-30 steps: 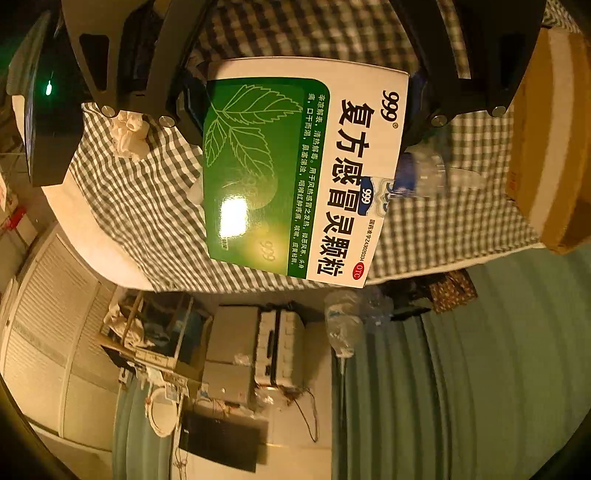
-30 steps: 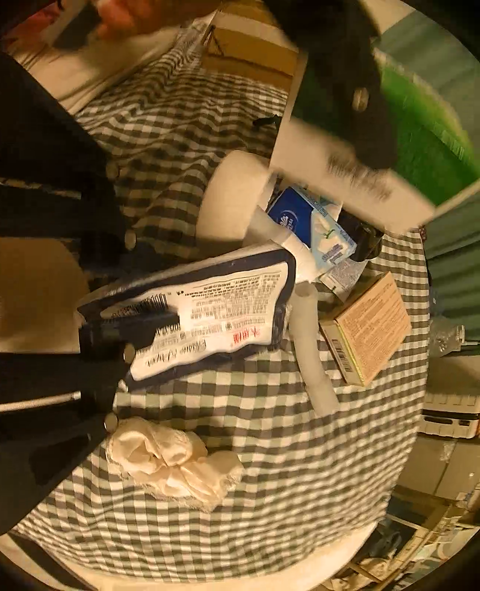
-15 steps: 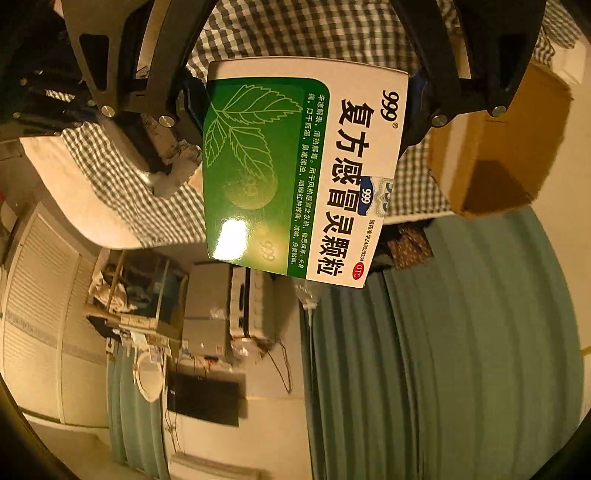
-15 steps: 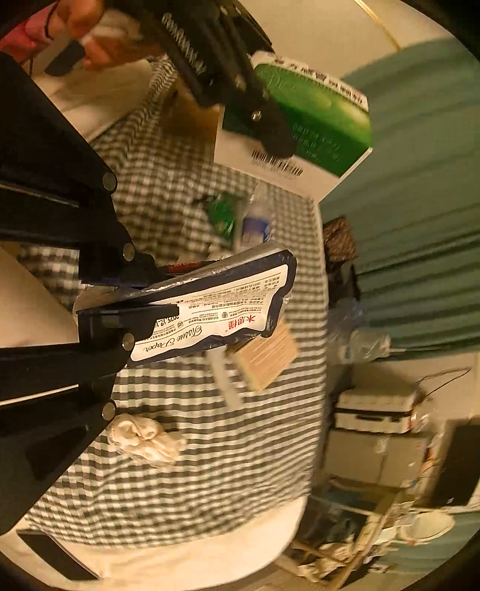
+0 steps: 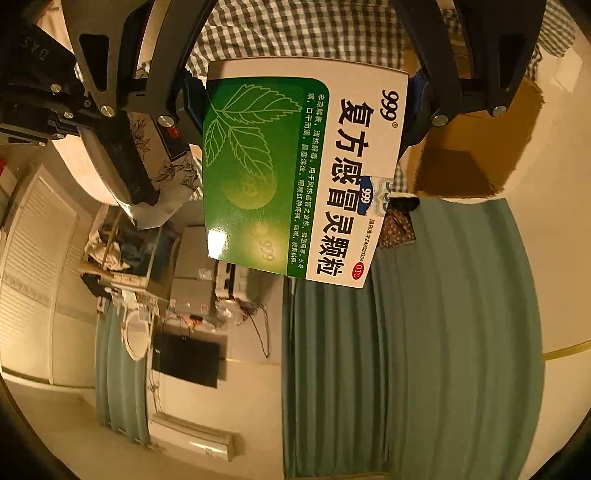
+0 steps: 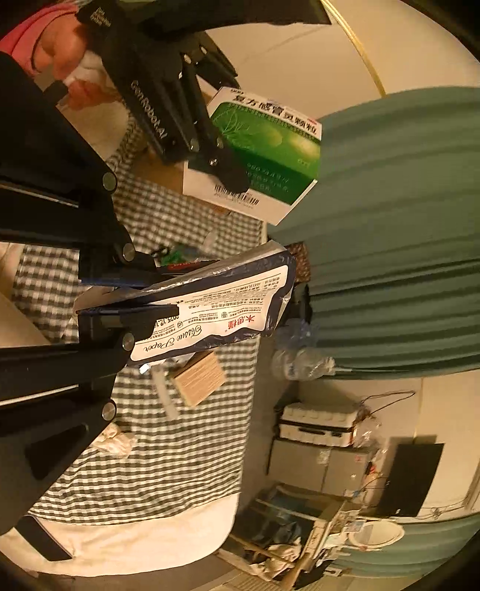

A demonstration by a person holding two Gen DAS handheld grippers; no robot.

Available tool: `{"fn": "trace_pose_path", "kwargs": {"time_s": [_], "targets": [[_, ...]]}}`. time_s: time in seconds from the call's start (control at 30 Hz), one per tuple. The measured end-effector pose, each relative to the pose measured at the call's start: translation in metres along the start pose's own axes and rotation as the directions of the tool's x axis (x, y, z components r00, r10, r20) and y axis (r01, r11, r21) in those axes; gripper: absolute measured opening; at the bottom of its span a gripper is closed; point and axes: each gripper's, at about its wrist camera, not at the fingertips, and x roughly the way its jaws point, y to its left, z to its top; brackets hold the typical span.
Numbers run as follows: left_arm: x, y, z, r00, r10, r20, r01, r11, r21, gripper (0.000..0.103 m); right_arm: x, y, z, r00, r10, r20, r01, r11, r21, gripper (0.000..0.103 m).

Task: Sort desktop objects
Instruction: 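Carry the green medicine box with the left tool while the right carries a tissue packet, then open both tools to drop the medicine box and tissue packet into the cardboard box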

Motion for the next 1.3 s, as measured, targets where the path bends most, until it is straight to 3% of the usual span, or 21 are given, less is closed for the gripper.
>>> {"fn": "trace_pose_path", "kwargs": {"time_s": [0.23,0.47,0.7,0.97,1.1,1.3], "targets": [[-0.023,0.051,0.007,0.997,0.071,0.044,-0.068,0.995,-0.068,0.083,-0.002,0.043,0.023,0.997,0.064,0.034,-0.062,0.997,-0.050,0.008],[-0.030,0.117,0.008,0.989,0.146,0.023,-0.142,0.981,-0.129,0.083,0.017,0.107,0.043,0.984,0.174,0.027,-0.169,0.977,-0.129,0.008],[-0.024,0.177,-0.004,0.967,0.252,-0.029,-0.254,0.957,-0.142,0.083,0.050,0.173,0.062,0.964,0.266,-0.006,-0.262,0.943,-0.206,0.008],[0.010,0.233,-0.039,0.949,0.277,-0.150,-0.304,0.929,-0.210,0.083,0.121,0.226,0.063,0.936,0.335,-0.112,-0.351,0.912,-0.210,0.008],[0.028,0.244,-0.052,0.944,0.265,-0.198,-0.305,0.928,-0.214,0.083,0.164,0.241,0.062,0.918,0.354,-0.176,-0.384,0.905,-0.183,0.008],[0.051,0.252,-0.059,0.937,0.264,-0.229,-0.311,0.928,-0.204,0.086,0.208,0.245,0.068,0.911,0.362,-0.197,-0.391,0.911,-0.135,0.009]]}}
